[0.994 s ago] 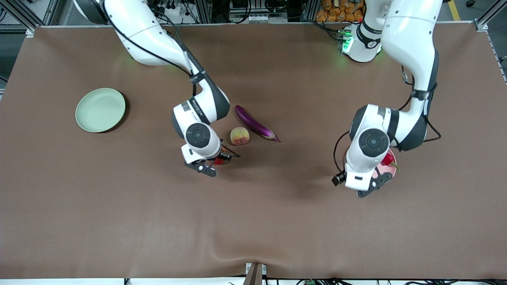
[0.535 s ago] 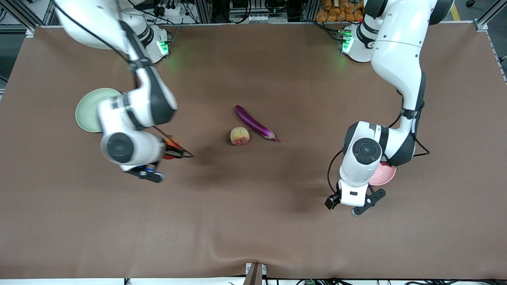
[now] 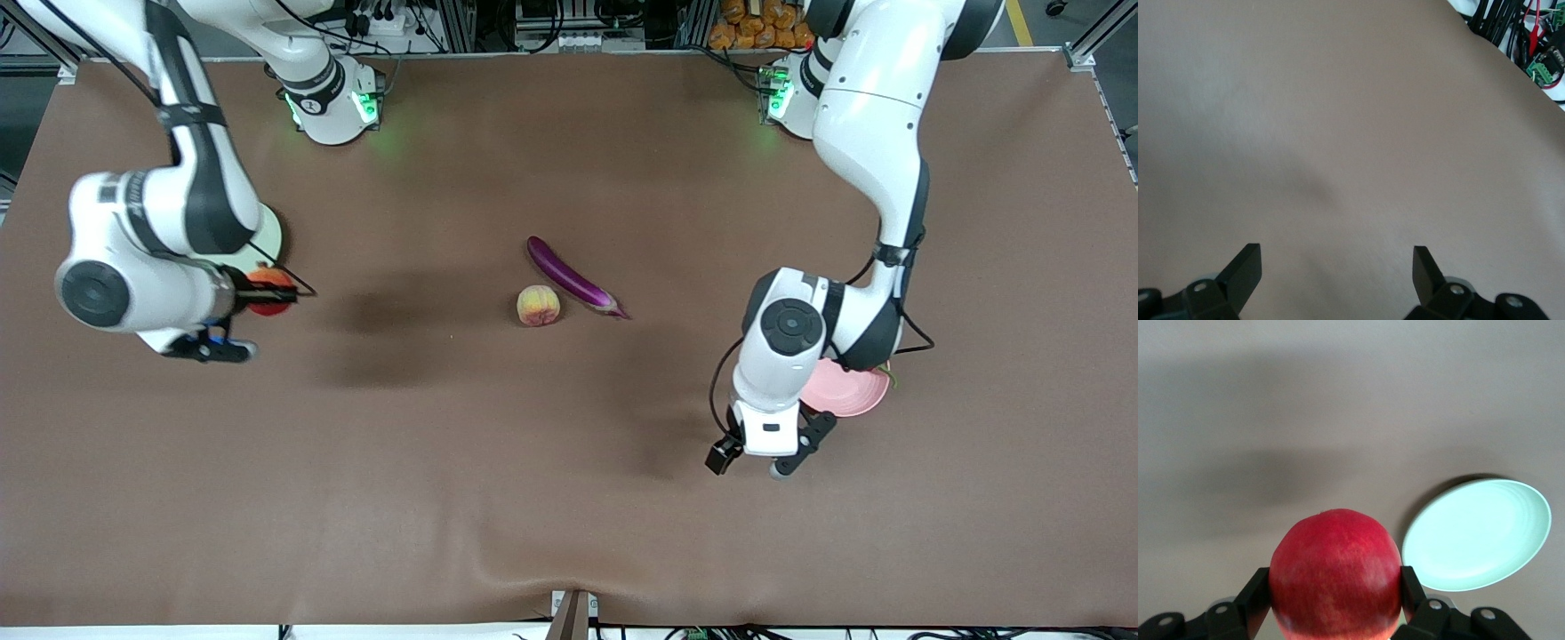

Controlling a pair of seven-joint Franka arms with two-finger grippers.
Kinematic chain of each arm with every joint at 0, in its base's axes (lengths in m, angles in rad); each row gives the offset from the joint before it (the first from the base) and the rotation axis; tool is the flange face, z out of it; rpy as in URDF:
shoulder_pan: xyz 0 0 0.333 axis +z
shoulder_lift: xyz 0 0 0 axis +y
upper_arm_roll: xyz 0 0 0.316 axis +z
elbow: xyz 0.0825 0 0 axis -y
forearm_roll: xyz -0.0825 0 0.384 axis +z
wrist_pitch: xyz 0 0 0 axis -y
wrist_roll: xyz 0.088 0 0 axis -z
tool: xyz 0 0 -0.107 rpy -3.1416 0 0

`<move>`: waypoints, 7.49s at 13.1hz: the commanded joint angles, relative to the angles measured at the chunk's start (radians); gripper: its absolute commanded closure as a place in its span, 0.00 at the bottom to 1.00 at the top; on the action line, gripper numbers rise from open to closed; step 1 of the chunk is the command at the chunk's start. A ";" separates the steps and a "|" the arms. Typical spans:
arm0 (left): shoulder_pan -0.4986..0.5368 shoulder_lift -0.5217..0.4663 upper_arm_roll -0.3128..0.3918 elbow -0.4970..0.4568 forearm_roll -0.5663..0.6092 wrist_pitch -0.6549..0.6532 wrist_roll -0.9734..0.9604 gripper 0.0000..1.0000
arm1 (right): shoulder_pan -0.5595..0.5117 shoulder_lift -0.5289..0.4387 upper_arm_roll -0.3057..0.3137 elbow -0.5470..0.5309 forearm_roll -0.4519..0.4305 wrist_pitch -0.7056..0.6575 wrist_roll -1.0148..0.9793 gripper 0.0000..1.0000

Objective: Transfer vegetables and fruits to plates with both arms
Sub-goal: 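Carry the apple to the green plate with the right gripper while the left gripper lifts, then lower the left gripper onto the purple eggplant while the right gripper releases the apple, then close the left gripper on the eggplant while the right gripper moves back, then carry the eggplant to the pink plate while the right gripper reaches the peach, then lower the eggplant onto the pink plate while the right gripper grasps the peach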

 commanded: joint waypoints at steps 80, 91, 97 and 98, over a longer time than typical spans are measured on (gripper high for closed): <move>0.481 -0.219 -0.258 -0.186 0.163 -0.582 0.073 1.00 | 0.350 0.160 0.041 0.030 0.396 0.315 0.736 0.00; 0.496 -0.047 -0.259 -0.119 0.227 -0.405 0.115 1.00 | 0.520 0.265 0.041 0.045 0.471 0.579 0.936 0.00; 0.495 -0.023 -0.259 -0.139 0.229 -0.406 0.051 1.00 | 0.626 0.366 0.039 0.142 0.488 0.646 1.272 0.00; 0.498 -0.026 -0.259 -0.152 0.229 -0.408 0.046 1.00 | 0.631 0.372 0.041 0.142 0.488 0.651 1.295 0.00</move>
